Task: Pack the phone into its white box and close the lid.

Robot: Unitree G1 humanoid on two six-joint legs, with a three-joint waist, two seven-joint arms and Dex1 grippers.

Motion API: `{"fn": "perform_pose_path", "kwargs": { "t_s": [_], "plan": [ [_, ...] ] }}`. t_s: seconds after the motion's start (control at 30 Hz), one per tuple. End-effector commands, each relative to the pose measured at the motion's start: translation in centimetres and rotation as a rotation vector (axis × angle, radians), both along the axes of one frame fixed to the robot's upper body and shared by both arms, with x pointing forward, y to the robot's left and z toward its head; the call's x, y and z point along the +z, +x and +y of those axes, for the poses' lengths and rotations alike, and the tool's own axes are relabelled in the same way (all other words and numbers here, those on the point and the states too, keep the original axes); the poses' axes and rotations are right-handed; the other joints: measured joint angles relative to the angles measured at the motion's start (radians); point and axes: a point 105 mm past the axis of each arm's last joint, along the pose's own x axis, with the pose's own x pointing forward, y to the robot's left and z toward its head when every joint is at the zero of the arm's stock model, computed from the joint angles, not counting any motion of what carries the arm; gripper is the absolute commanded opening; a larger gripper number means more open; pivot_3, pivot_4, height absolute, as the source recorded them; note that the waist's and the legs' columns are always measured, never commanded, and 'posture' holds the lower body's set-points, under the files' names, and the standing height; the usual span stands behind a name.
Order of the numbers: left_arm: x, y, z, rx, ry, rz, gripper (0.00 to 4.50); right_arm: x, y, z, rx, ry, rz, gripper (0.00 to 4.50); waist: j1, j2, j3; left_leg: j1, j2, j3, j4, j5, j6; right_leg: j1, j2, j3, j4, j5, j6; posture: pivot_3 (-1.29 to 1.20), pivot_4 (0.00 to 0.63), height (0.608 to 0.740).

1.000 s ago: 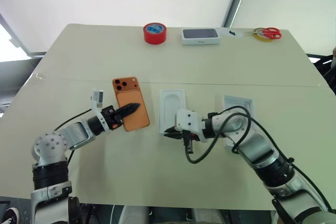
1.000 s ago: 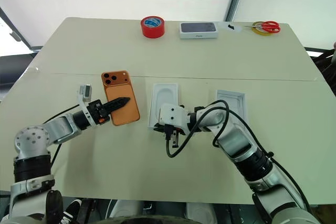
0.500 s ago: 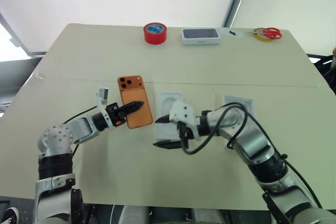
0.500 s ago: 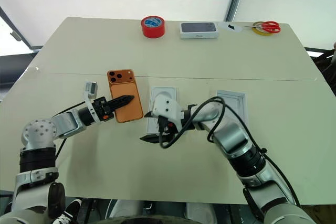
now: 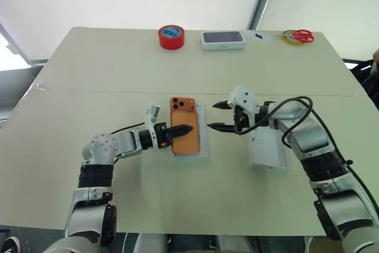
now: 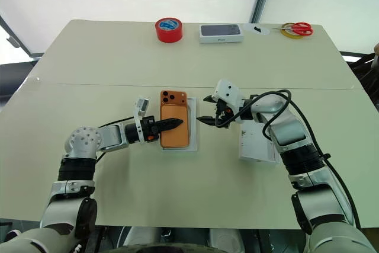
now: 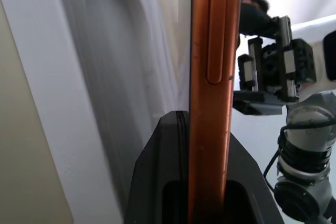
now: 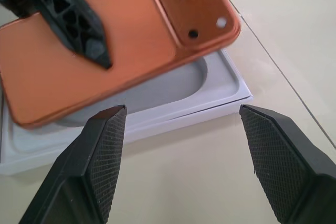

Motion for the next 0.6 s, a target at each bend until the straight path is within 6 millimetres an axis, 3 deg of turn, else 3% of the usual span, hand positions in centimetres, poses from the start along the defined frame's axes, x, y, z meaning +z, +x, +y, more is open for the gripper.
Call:
{"fn": "perform_pose_path", "kwargs": {
  "t_s": [0.03,0.3,0.43,0.6],
  "plan": [
    [1.2,0.1,-0.8,-0.027,-0.035,-0.005,0.48,1.2,0.1,-0.2,-0.002,0.02,-0.06,3.62,0.002,0.0,0.0,0.0,0.0,0.0,0.0,0.0,0.0,0.0,0.0,0.0,0.0,0.0,0.0,0.0,0.15,0.74],
    [1.0,0.2,-0.9,-0.034,0.104,-0.021,4.21,0.9,0.2,-0.3,-0.016,0.021,-0.066,3.63,0.004,0.0,0.0,0.001,0.0,0.0,0.002,0.0,0.0,0.002,0.0,0.0,0.0,0.0,0.0,0.0,0.15,0.74],
    [2.9,-0.1,-1.0,-0.067,0.072,-0.032,4.21,0.6,0.2,0.0,-0.012,0.02,-0.072,3.63,0.001,0.0,0.0,0.001,0.0,-0.001,0.002,0.0,0.0,0.002,0.0,0.0,0.0,0.0,0.0,0.0,0.15,0.74],
    [3.3,-0.2,-0.4,-0.055,0.114,-0.044,4.21,0.6,0.3,0.1,-0.011,0.024,-0.077,3.63,0.001,0.0,0.0,0.001,0.0,0.0,0.001,0.0,-0.001,0.002,0.0,0.0,0.0,0.0,0.0,0.0,0.15,0.74]
  ]
}}
